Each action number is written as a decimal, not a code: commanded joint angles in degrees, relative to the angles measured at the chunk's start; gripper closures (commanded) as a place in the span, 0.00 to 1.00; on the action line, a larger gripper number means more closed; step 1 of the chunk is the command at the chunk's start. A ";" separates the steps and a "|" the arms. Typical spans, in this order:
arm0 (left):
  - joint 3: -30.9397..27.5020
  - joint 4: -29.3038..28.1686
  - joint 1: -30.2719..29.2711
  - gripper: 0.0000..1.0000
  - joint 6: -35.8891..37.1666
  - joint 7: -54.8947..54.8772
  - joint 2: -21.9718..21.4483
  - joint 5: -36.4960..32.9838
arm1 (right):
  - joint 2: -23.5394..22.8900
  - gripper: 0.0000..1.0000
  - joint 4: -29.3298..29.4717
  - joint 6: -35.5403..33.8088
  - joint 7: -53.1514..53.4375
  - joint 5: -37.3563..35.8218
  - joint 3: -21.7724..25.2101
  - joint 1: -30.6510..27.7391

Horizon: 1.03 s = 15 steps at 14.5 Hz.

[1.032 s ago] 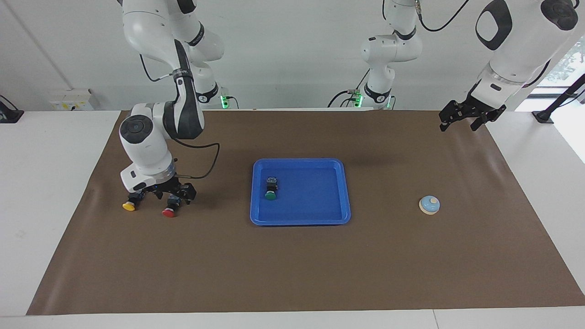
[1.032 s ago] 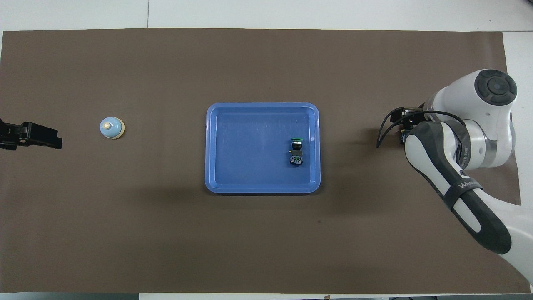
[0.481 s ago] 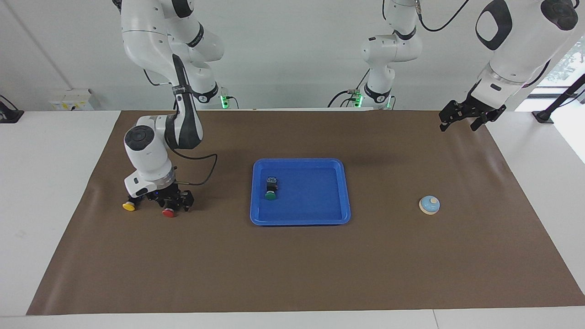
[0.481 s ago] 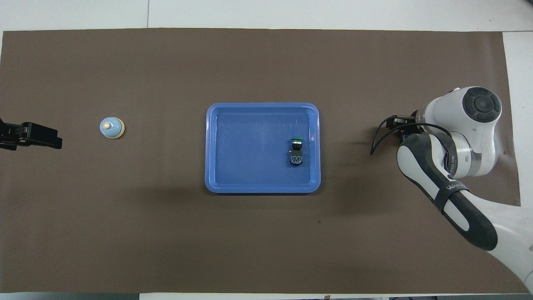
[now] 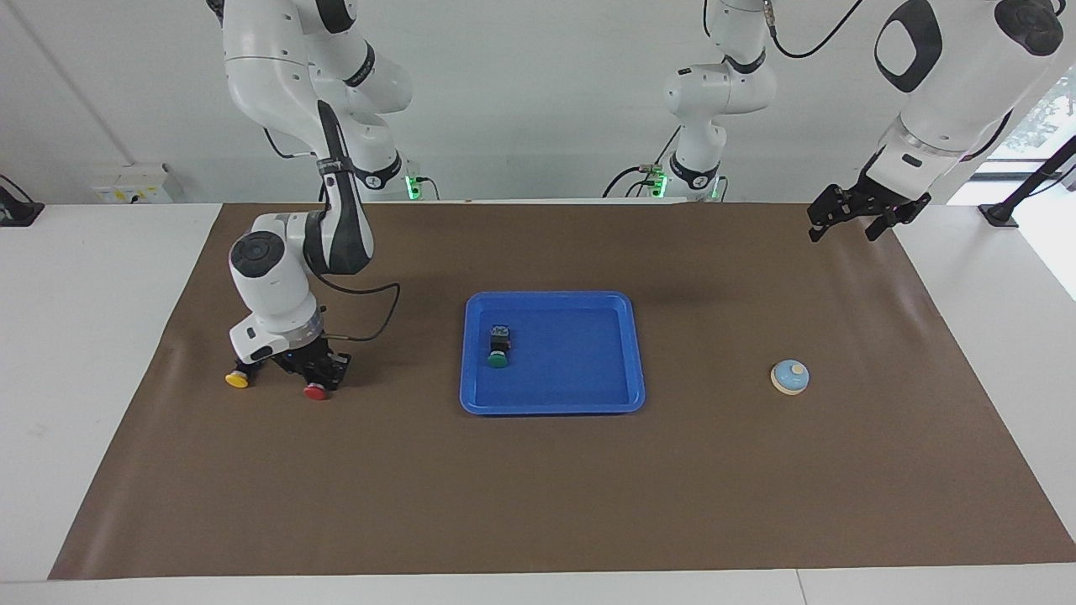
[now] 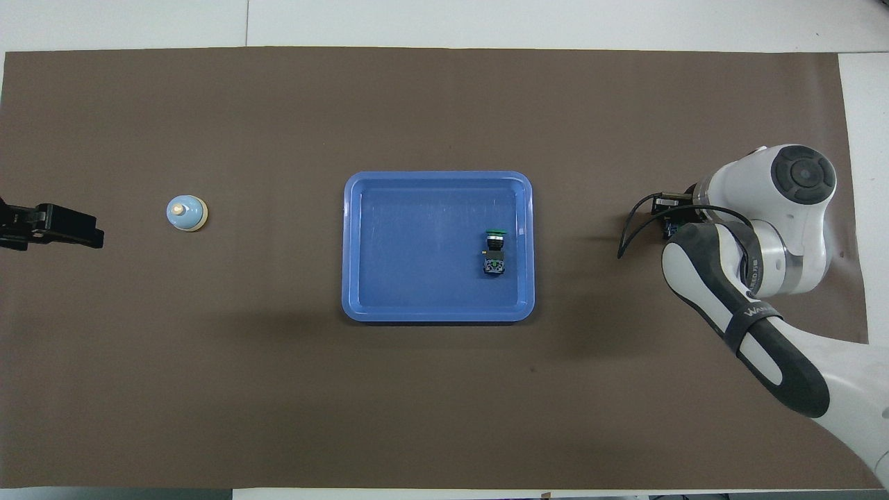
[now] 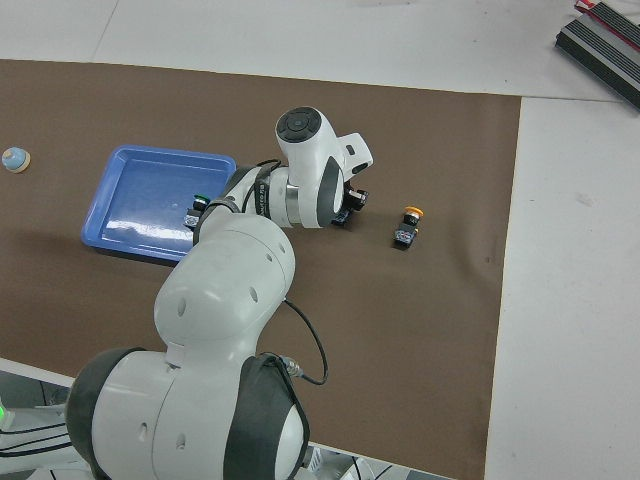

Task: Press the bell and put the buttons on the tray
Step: 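Move the right gripper back to the red-capped button and grasp it, then carry the red button into the tray beside the green one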

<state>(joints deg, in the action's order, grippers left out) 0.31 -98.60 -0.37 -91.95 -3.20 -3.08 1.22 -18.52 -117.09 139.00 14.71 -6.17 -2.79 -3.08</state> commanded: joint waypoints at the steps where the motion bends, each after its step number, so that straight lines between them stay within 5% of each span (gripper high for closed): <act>1: -0.14 0.96 -0.07 0.00 0.89 0.12 0.36 0.27 | 0.85 1.00 2.64 -4.68 -0.82 -0.77 -1.08 0.18; 6: -0.14 0.96 -0.07 0.00 0.89 0.12 0.36 0.27 | 0.41 1.00 15.90 -21.72 1.89 2.37 -2.05 6.75; 15: -0.14 1.04 -0.07 0.00 0.89 0.12 0.36 0.27 | -5.90 1.00 30.05 -29.74 26.50 6.08 -1.96 29.16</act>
<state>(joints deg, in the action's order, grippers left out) 0.31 -98.60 -0.37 -91.95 -3.20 -3.08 1.22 -20.08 -92.82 111.74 37.85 -1.14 -4.89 23.40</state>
